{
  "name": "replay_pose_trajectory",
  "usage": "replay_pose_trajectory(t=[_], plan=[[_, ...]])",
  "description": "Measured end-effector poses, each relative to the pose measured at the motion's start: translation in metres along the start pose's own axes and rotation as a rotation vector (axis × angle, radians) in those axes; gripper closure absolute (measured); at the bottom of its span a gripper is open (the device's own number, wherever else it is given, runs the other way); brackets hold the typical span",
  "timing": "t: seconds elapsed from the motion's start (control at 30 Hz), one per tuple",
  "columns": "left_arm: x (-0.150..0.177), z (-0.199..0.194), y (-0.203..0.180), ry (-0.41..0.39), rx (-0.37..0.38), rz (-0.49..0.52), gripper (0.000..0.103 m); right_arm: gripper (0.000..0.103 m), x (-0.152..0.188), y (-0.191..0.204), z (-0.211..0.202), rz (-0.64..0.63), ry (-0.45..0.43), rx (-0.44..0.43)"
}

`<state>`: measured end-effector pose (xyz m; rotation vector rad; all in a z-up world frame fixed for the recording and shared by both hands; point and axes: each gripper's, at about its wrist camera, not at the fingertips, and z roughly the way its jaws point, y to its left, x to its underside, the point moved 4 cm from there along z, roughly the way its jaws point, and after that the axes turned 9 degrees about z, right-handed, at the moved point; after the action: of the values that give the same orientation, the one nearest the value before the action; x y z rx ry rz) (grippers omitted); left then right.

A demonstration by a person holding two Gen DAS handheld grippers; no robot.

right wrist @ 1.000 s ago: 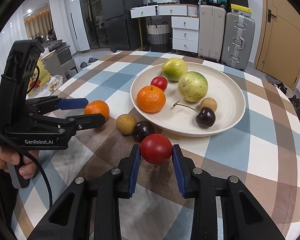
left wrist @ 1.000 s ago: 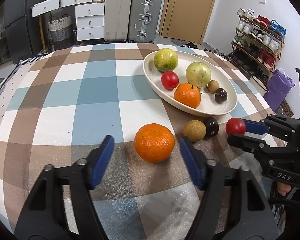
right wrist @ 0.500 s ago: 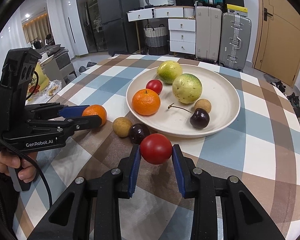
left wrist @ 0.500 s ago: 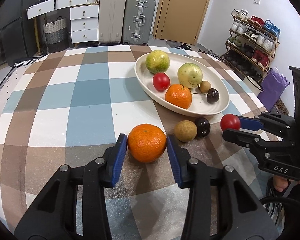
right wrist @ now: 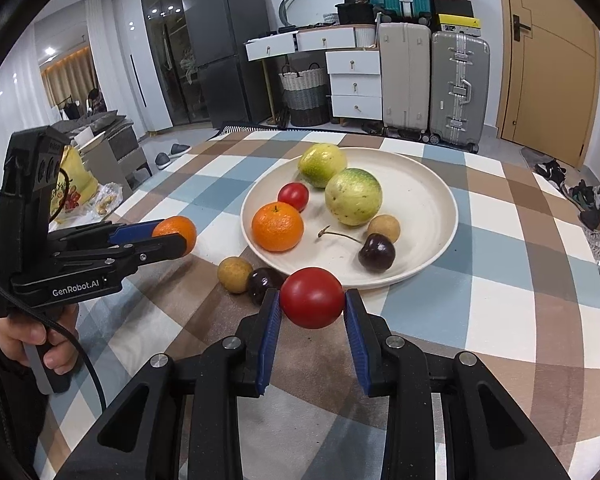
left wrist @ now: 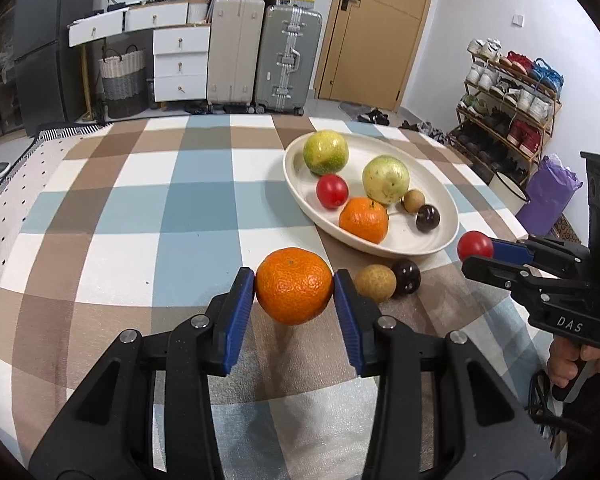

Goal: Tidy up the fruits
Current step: 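Lift and carry the orange with the left tool while the right tool carries the red fruit to the plate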

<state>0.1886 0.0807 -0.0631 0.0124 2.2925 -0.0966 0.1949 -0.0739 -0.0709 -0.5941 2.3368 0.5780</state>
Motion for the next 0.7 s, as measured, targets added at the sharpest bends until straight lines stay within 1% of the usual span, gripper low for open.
replay_pose_trajectory(t=[0.33, 0.7], plan=[[-0.007, -0.012, -0.008, -0.039, 0.007, 0.006, 0.065, 0.07, -0.005, -0.01, -0.006, 0.027, -0.023, 0.012], [-0.022, -0.011, -0.025, -0.063, 0.007, 0.031, 0.065, 0.07, -0.013, -0.026, -0.014, 0.074, -0.054, 0.018]])
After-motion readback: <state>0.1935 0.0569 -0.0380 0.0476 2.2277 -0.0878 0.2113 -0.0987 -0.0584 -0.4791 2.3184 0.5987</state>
